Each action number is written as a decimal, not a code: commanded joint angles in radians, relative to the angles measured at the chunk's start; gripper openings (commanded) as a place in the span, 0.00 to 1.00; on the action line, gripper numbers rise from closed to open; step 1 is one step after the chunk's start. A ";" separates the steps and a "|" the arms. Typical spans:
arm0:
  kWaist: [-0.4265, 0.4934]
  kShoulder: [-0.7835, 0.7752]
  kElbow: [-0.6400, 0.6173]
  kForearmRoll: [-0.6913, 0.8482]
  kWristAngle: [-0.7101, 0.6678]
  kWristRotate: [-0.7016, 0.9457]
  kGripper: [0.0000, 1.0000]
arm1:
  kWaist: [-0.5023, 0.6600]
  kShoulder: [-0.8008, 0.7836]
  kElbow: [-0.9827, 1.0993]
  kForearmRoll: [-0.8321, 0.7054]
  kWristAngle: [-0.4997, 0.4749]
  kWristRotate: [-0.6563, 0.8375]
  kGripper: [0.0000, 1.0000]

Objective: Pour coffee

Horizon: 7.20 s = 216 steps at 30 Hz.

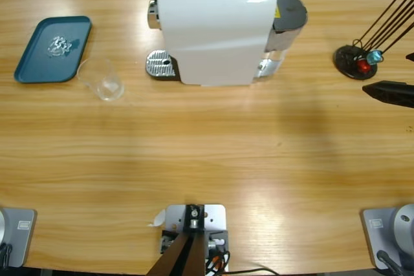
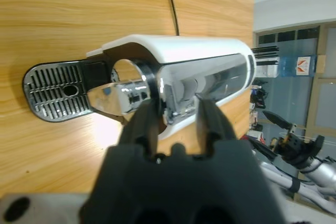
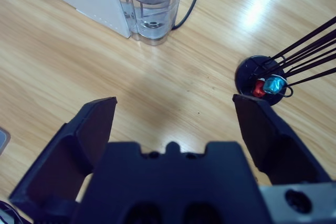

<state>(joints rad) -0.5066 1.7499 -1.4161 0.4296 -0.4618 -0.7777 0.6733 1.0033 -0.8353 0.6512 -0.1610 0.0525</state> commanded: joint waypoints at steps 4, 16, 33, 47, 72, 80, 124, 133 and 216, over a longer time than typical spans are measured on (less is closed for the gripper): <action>-0.006 0.031 -0.002 0.037 0.031 0.020 0.00 | -0.008 -0.015 0.024 -0.005 0.012 0.000 1.00; -0.013 0.012 -0.056 0.035 0.025 -0.010 0.00 | -0.008 -0.016 0.024 -0.005 0.011 0.000 1.00; -0.047 0.006 -0.131 0.006 -0.018 -0.033 0.04 | -0.008 -0.034 0.030 -0.009 0.012 0.000 1.00; -0.218 0.114 -0.171 -0.590 -0.330 0.329 0.98 | -0.008 -0.080 0.052 -0.051 0.010 0.013 0.99; -0.175 -0.487 0.449 0.150 0.477 0.851 0.90 | -0.517 0.324 0.372 -0.719 -0.065 0.022 0.80; -0.168 -0.478 0.454 0.144 0.474 0.848 0.90 | -0.557 0.419 0.394 -0.819 -0.057 -0.002 0.76; -0.142 -0.504 0.498 0.132 0.466 0.818 0.90 | -0.625 0.544 0.454 -1.058 0.014 -0.066 0.37; -0.142 -0.490 0.526 0.096 0.456 0.808 0.90 | -0.624 0.434 0.410 -0.928 0.005 -0.079 0.30; -0.136 -0.505 0.546 0.075 0.456 0.788 0.90 | -0.624 0.587 0.405 -0.974 0.002 -0.069 0.50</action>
<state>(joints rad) -0.6573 1.2613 -0.9093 0.5147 0.0035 0.0212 0.0607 1.5560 -0.4500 -0.3020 -0.1506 -0.0107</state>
